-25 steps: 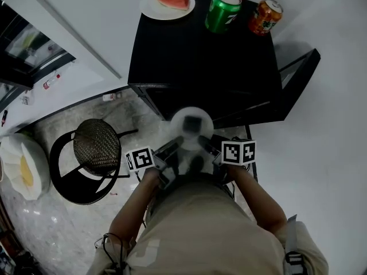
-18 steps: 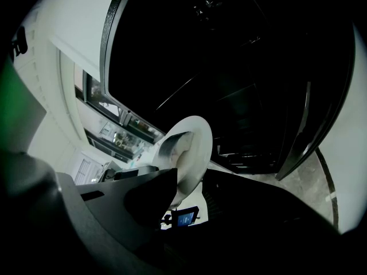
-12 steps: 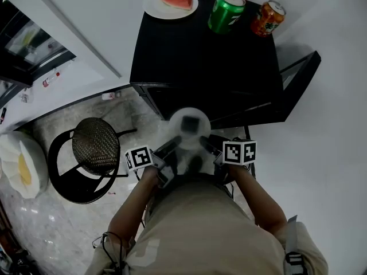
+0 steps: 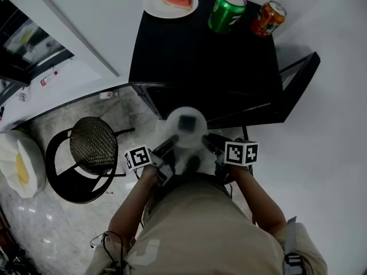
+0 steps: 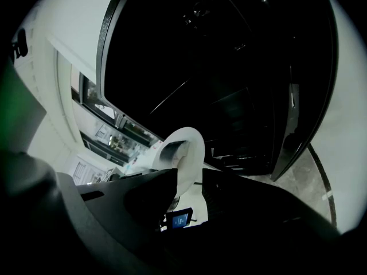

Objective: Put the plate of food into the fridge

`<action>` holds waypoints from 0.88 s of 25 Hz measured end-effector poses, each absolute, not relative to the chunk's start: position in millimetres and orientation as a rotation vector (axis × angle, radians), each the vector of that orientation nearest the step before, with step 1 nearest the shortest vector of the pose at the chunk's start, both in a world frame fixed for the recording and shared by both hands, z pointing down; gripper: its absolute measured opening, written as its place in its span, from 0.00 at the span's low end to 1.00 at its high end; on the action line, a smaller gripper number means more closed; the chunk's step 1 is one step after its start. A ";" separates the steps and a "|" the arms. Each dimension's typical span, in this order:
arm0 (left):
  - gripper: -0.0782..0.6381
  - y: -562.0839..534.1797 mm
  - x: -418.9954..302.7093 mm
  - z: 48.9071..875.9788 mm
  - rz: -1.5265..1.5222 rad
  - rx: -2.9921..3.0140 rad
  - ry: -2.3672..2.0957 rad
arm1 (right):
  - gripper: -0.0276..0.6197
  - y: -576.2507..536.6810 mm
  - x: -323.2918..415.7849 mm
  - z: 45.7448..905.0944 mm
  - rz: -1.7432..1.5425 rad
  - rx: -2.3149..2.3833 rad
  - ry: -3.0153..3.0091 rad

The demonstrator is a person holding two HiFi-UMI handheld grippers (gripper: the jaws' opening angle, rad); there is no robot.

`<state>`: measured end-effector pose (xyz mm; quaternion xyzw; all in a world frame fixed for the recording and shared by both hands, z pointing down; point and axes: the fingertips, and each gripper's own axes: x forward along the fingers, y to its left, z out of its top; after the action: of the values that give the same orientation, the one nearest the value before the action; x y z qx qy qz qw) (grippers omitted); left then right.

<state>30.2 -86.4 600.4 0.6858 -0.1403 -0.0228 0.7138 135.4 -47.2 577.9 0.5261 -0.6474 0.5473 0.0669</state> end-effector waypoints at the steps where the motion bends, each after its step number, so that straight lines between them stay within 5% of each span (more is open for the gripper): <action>1: 0.14 -87.0 30.4 601.5 -0.057 1.520 -0.310 | 0.22 -46.0 137.4 577.5 1.660 1.596 -1.951; 22: 0.14 -109.5 37.4 638.4 -0.146 1.509 -0.372 | 0.22 -21.8 120.3 579.8 1.691 1.517 -1.977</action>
<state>37.4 -109.5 638.4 0.6803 -0.1676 -0.0656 0.7105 120.3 -21.8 579.8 0.5025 -0.6551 0.5605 0.0650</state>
